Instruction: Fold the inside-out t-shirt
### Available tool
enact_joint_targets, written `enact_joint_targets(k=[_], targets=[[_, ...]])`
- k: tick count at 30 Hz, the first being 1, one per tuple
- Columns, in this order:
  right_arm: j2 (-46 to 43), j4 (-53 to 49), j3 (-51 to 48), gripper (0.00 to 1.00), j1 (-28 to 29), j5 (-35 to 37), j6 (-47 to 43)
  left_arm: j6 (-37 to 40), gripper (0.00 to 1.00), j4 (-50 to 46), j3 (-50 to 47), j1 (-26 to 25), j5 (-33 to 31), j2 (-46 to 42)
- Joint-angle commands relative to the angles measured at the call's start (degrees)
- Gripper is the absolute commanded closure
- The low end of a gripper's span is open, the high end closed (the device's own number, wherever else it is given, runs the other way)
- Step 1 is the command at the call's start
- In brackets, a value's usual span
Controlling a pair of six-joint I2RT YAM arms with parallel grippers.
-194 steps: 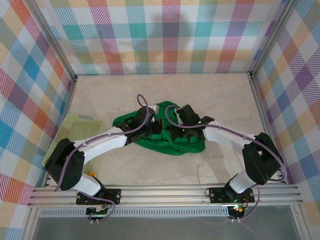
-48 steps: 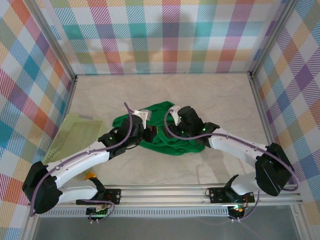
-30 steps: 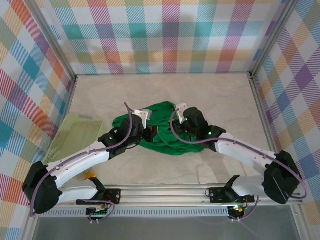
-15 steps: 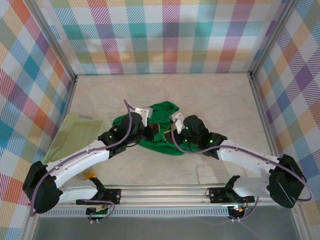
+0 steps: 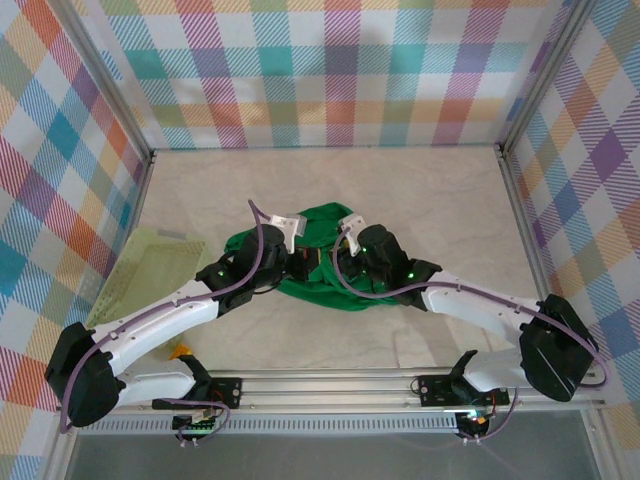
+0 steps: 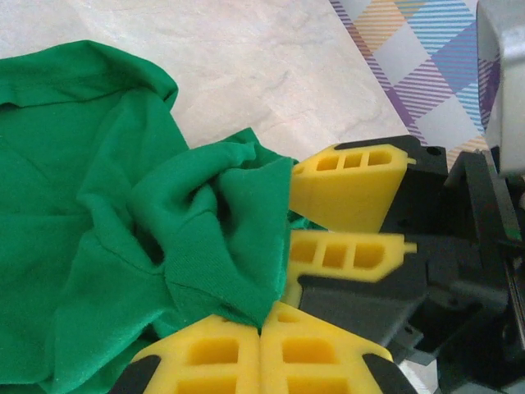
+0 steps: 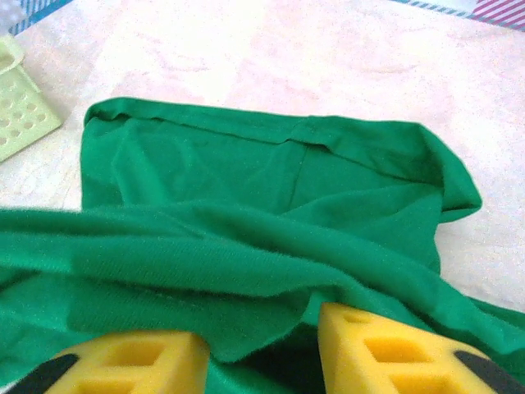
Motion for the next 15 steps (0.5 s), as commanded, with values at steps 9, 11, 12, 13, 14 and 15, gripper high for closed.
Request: enact_joint_targets(k=[9,11,12,13,14,15], targets=[[4.9,-3.3,5.3,0.67,0.2,6.5,2.9,1.5,1.0,1.9,1.8,0.4,0.7,-0.3],[5.7,-4.3,5.9,0.68,0.2,7.9,3.2,1.6,1.0,2.1,1.7,0.4,0.6,-0.4],[6.0,-4.9,6.3,0.7,0.2,8.7,3.4,1.6,1.0,2.1,1.7,0.4,0.6,-0.4],[6.1,-5.3,6.4,0.72,0.2,9.0,3.4,1.6,1.0,2.1,1.7,0.4,0.5,-0.5],[5.9,-5.8,6.6,0.74,0.2,9.1,3.2,1.6,1.0,1.9,1.7,0.4,0.1,-0.5],[5.4,-6.3,6.8,0.76,0.2,9.2,3.1,1.7,1.0,1.5,1.7,0.5,-0.6,-0.4]])
